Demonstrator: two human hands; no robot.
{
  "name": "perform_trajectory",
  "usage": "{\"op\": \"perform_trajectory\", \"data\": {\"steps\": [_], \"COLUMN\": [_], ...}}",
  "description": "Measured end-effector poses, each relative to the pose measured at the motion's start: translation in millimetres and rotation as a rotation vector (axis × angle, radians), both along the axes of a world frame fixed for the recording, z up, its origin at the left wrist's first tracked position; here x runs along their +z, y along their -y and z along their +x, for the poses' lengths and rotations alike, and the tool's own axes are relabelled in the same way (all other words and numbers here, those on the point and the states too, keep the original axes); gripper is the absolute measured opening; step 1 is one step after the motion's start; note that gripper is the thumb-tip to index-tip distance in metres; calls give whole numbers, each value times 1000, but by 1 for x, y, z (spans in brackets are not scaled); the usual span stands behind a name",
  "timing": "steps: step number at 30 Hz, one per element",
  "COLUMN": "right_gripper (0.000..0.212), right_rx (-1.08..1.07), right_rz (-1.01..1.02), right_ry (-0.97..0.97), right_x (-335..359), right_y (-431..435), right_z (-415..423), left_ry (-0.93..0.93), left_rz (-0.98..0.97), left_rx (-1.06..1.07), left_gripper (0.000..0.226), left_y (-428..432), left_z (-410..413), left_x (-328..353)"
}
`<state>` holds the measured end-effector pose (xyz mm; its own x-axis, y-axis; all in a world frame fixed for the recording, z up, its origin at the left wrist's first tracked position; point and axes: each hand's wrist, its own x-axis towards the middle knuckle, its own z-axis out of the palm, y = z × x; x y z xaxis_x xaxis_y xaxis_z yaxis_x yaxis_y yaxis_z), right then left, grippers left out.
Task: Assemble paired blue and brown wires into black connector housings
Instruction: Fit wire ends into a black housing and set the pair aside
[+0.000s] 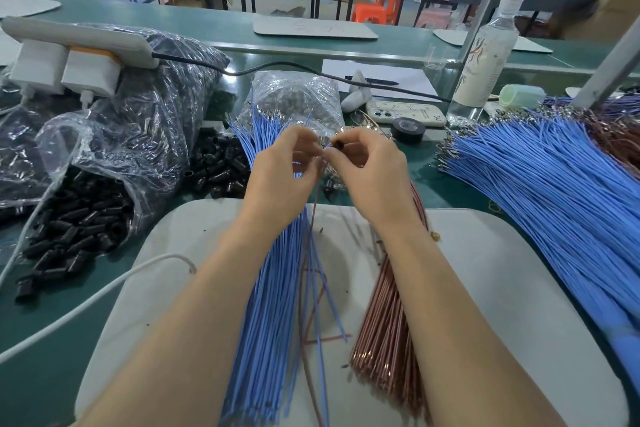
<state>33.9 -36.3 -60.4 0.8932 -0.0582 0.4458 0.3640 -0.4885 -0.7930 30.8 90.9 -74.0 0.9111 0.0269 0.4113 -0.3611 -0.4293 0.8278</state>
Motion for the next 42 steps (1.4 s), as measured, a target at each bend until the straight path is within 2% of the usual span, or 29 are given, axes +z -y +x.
{"op": "perform_trajectory", "data": {"steps": [3, 7, 13, 27, 37, 42], "right_gripper": [9, 10, 9, 13, 17, 12], "right_rx": [9, 28, 39, 10, 7, -8], "right_rz": [84, 131, 132, -32, -50, -46], "right_ry": [-24, -48, -56, -54, -71, -50], "right_x": [1, 2, 3, 1, 0, 1], "right_y": [2, 1, 0, -1, -3, -3], "right_z": [1, 0, 0, 1, -2, -3], "left_ry": [2, 26, 72, 119, 92, 50], "left_rz": [189, 230, 242, 305, 278, 253], "left_rx": [99, 83, 80, 87, 90, 111], "left_gripper": [6, 5, 5, 8, 10, 8], "left_y": [-3, -2, -1, 1, 1, 0], "left_z": [1, 1, 1, 2, 4, 5], "left_x": [-2, -2, -1, -1, -7, -10]}}
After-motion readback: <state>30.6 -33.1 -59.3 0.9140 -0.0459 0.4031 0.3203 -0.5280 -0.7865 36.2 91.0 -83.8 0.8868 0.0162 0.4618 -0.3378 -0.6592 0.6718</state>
